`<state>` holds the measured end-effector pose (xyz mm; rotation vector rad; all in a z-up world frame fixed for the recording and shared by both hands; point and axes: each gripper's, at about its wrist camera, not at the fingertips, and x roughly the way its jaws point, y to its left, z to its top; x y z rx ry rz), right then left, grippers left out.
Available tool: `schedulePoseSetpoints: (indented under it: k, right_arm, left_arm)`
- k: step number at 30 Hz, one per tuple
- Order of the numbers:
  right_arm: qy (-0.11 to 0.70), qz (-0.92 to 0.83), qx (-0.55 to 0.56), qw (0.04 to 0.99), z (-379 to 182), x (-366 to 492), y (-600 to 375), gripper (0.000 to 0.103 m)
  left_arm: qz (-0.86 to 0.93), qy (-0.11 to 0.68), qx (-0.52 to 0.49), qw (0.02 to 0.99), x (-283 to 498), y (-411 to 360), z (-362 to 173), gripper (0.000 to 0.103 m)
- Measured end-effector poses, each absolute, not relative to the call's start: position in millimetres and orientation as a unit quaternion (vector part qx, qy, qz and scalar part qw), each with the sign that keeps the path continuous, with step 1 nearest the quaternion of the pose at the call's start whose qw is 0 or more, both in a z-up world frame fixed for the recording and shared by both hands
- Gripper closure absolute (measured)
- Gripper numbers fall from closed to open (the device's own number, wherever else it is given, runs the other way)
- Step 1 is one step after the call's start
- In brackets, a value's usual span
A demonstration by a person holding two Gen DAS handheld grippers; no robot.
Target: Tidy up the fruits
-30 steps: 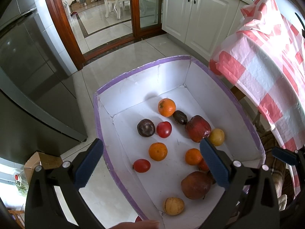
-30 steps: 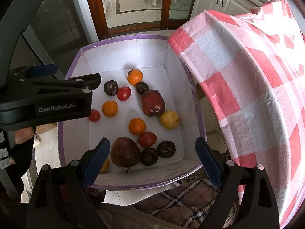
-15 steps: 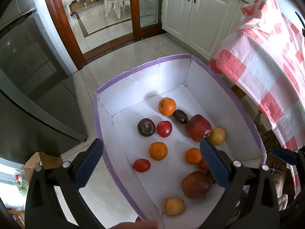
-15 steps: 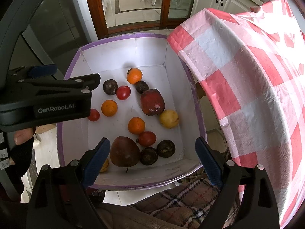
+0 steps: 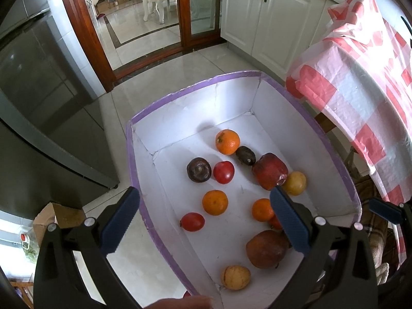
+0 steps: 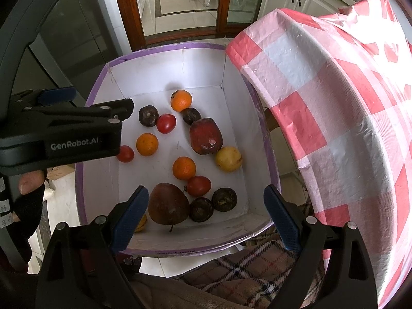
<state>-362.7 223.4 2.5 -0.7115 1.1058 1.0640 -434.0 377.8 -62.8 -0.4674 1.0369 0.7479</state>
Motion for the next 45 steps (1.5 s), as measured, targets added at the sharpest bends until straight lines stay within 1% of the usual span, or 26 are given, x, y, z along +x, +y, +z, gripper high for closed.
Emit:
schedulePoseSetpoints:
  k: [45]
  right_arm:
    - [0.497,0.465,-0.324,0.657,-5.7,-362.8,224.1,0.015]
  left_arm:
    - [0.354,0.484,-0.232,0.766,-436.9,383.0,-69.6,0.002]
